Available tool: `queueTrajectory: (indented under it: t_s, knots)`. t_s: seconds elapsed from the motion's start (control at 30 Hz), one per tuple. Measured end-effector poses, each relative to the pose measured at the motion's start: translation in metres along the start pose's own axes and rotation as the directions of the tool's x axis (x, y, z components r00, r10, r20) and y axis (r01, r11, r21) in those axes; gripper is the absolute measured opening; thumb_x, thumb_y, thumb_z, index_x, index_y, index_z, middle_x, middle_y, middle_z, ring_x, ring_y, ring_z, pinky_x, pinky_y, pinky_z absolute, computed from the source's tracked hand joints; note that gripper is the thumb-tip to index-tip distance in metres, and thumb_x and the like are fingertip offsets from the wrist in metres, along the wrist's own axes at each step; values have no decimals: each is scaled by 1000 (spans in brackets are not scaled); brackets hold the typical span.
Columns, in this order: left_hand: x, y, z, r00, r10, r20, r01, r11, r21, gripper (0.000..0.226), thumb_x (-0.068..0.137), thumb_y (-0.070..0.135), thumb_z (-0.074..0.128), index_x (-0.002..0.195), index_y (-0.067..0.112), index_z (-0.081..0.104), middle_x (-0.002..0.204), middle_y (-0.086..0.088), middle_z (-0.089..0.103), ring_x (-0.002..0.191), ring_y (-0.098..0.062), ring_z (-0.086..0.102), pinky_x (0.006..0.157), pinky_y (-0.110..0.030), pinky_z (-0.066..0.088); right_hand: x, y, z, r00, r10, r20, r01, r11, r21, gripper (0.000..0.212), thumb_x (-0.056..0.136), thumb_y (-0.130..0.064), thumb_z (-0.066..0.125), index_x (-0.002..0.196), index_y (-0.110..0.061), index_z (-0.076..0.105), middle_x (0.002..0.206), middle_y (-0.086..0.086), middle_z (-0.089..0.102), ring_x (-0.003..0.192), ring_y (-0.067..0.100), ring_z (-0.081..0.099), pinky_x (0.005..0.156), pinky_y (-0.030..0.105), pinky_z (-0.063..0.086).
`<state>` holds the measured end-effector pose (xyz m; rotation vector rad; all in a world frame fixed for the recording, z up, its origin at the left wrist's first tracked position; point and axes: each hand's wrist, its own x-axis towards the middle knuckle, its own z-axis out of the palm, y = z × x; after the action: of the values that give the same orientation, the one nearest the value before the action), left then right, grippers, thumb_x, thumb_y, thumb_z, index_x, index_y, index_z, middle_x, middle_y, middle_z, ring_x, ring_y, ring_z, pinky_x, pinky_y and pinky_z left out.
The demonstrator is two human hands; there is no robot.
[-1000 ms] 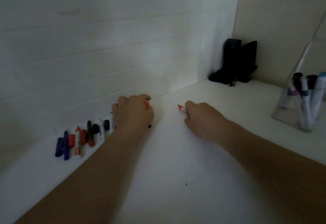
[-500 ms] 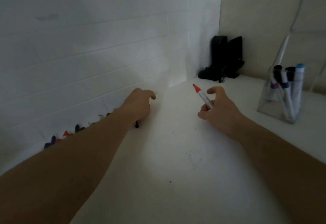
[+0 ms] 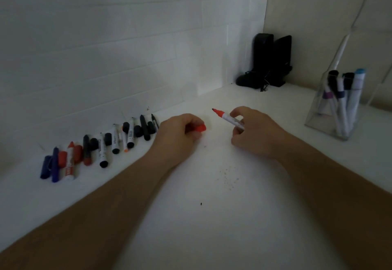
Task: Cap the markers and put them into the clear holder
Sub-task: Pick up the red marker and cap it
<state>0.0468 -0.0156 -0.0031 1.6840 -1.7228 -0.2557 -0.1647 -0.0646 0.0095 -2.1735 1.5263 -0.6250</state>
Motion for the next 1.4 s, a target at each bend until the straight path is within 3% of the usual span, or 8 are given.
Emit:
queueTrajectory:
  t_s: [0.2,0.33,0.53,0.77,0.93,1.13,1.27,1.4]
  knots:
    - [-3,-4,-4,996,-68,-59,56,982,-180,25,83,10,74,93,32,69,93,19,72,89,9,65,82,-14,49,-5,-1,1,997,-59,48,59,998,4,41,86,-16,68,115,-37,48,94,-5,60,76,10,59,56,21,43]
    - [-1,-7,-3,993,-88,-81,68,971,-228,28,81,8,75,90,33,67,88,16,74,85,7,67,81,-17,50,-10,-6,4,985,-172,17,170,981,88,11,93,-45,60,102,-39,59,87,-9,65,74,13,64,60,27,51]
    - [-1,-7,-4,993,-70,-91,48,974,-223,26,81,4,73,89,29,68,86,19,71,83,11,62,68,0,41,-7,-9,7,949,-313,-50,312,950,-25,27,98,-53,50,100,-31,66,89,-8,68,81,8,62,76,39,54]
    - [0,-11,-3,997,3,-77,-19,979,-202,32,81,4,72,92,33,69,92,18,72,92,-3,66,84,-25,52,-4,-2,10,948,-318,-28,314,945,-91,28,93,-57,48,80,-36,62,75,-10,64,72,7,60,69,37,53]
    - [-1,-10,-1,995,55,-81,-64,991,-114,33,84,7,73,101,35,74,104,12,69,93,-1,59,82,-13,44,2,4,15,938,-340,-64,325,930,-173,42,89,-67,37,78,-34,61,72,-8,60,70,8,57,69,37,52]
    - [-2,-3,3,986,165,22,-165,986,1,26,96,20,63,118,30,73,111,11,71,102,-3,58,87,-10,39,0,-2,18,895,-433,-107,402,887,-229,15,95,-42,62,92,-30,70,70,-11,47,68,10,49,61,26,31]
    - [-4,-2,1,986,163,22,-163,986,-33,23,95,21,64,114,29,75,111,13,74,103,-2,63,93,-17,46,-6,-6,22,895,-419,-152,379,895,-236,27,96,-51,54,92,-32,72,75,-8,61,70,10,55,64,30,42]
    - [-6,7,-2,964,266,-27,-266,964,4,21,94,21,64,111,24,77,105,7,75,95,-5,61,85,-14,42,-12,-11,22,949,-276,-153,279,960,-1,23,95,-51,60,103,-36,74,90,-12,73,81,7,65,76,35,55]
